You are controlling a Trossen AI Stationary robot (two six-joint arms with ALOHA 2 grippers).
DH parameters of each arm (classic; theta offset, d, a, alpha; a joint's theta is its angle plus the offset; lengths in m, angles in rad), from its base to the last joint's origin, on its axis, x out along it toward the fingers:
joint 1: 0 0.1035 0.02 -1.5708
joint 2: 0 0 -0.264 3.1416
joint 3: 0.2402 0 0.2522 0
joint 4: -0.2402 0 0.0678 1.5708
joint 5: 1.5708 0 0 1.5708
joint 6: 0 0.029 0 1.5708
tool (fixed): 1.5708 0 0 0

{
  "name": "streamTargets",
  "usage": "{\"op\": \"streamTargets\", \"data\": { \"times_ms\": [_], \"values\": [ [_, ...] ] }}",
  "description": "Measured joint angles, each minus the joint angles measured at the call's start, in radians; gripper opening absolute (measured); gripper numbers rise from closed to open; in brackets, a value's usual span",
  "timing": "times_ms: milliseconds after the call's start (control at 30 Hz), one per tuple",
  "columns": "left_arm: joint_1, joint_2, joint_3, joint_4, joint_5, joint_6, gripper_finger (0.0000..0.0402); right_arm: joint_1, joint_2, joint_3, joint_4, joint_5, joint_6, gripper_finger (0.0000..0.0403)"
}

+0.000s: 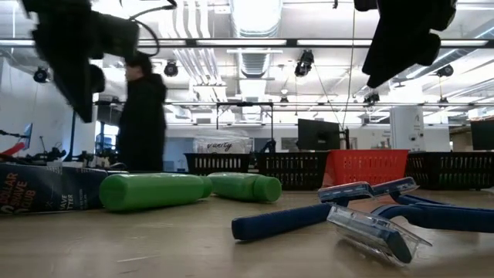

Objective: Pick & Place Travel size toiletries
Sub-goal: Put the blue shaving cream into the middle black bin

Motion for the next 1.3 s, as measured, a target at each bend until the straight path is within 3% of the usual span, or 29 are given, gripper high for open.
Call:
{"op": "streamTargets", "data": {
  "times_ms": [367, 600, 867, 1100, 1300],
  "values": [
    [-0.164, 0.053, -0.012, 0.011, 0.002, -0.217, 0.0246, -0.015, 0.0, -0.04, 0.069, -0.005, -0.016, 0.0173],
    [-0.165, 0.073, -0.012, 0.062, -0.034, -0.303, 0.0246, -0.015, 0.0, 0.01, 0.069, 0.008, -0.102, 0.0177],
    [-0.151, 0.093, -0.013, 0.124, -0.113, -0.414, 0.0246, -0.071, 0.0, 0.004, 0.072, 0.229, -0.23, 0.0189],
    [-0.152, 0.091, -0.016, 0.127, -0.138, -0.458, 0.0246, -0.201, 0.0, 0.034, 0.147, 0.2, -0.284, 0.0176],
    [-0.154, 0.091, -0.016, 0.137, -0.136, -0.497, 0.0246, -0.245, 0.0, 0.054, 0.199, 0.174, -0.317, 0.0155]
  ]
}}
